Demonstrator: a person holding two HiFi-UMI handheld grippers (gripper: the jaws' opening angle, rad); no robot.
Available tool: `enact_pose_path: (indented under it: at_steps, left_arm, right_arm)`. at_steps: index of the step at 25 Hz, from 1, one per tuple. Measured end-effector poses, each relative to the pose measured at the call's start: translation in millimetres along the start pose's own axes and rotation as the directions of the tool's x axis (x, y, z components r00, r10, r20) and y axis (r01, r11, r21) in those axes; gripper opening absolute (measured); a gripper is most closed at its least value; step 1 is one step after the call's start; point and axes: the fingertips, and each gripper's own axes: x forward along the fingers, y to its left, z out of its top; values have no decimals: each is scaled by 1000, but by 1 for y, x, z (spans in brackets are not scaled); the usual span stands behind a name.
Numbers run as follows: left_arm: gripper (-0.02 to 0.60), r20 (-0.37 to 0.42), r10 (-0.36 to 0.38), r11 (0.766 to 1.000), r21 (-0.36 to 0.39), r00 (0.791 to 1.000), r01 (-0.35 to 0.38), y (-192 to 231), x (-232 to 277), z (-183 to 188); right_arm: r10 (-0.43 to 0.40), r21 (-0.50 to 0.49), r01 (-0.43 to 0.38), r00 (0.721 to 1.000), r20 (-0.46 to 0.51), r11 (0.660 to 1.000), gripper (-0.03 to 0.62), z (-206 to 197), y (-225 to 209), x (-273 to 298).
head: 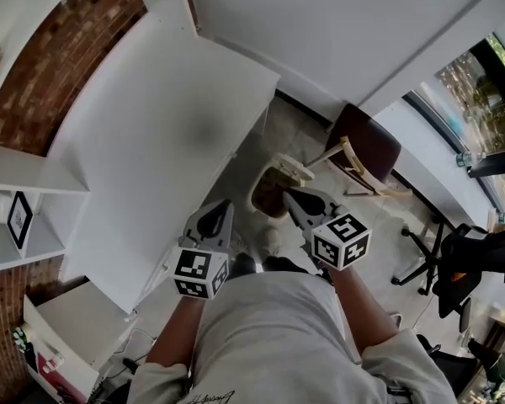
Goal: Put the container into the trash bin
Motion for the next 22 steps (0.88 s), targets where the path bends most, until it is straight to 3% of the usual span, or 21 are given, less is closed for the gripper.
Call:
enact_pose_path:
  at_steps: [22]
  left_arm:
    - [18, 39, 22, 1000, 14, 999, -23, 2, -23, 15]
  right_arm:
    - [109, -75, -109, 994, 3, 991, 28, 22, 49, 10]
